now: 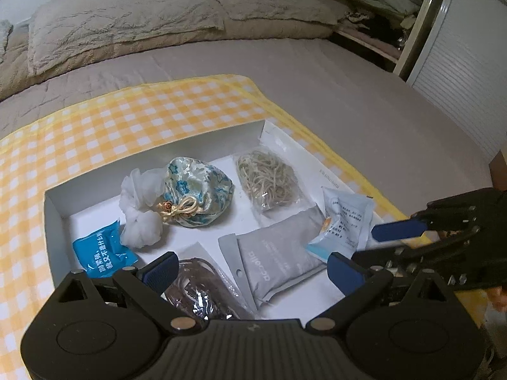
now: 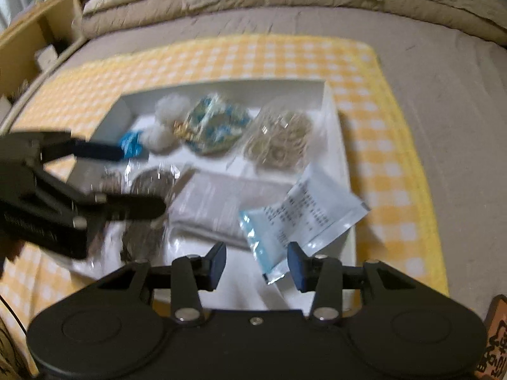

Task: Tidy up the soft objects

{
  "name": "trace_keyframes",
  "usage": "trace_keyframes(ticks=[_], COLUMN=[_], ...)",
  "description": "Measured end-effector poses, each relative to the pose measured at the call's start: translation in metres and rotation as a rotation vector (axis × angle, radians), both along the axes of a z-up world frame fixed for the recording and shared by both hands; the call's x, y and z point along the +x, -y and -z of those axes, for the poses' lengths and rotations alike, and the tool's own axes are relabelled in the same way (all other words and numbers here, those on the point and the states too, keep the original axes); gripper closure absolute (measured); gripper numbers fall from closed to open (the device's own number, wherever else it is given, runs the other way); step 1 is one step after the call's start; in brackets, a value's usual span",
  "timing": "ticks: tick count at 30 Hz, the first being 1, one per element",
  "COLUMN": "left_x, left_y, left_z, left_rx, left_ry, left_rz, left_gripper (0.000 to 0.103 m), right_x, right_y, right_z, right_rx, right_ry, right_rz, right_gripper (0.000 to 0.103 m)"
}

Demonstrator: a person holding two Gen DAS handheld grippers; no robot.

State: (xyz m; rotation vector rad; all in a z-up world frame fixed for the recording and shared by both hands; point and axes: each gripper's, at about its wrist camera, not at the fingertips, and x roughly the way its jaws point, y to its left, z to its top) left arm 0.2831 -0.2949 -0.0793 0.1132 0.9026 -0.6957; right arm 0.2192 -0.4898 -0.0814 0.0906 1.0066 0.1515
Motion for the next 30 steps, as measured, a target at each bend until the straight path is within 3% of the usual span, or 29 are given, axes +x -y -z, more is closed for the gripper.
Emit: trace_keyframes(ticks=[11,22,30], left_x=[-0.037,-0.096,-0.141], left_y=[-0.049,-0.098,-0.128], left_z=[-0.047,-0.086,-0.098], left_rx=[-0.069,-0.104,-0.083], left_ry=[0.085,0.202,0.289], left_rz=[-0.100,-0.183,-0.257], left_gripper=[0.003,0.000,0.000], right_x=[-0.046,-0.111,-0.148], right_y=[-0.001,-0.037,-0.061], right_z=[-0.060,-0.086,-0.095], right_rx=[0.033,0.020,-0.037], right_ry=[0.201,0.333,0.416], right_rz=[0.121,0.173,0.187], right_gripper=[0.053,0.041,0.024])
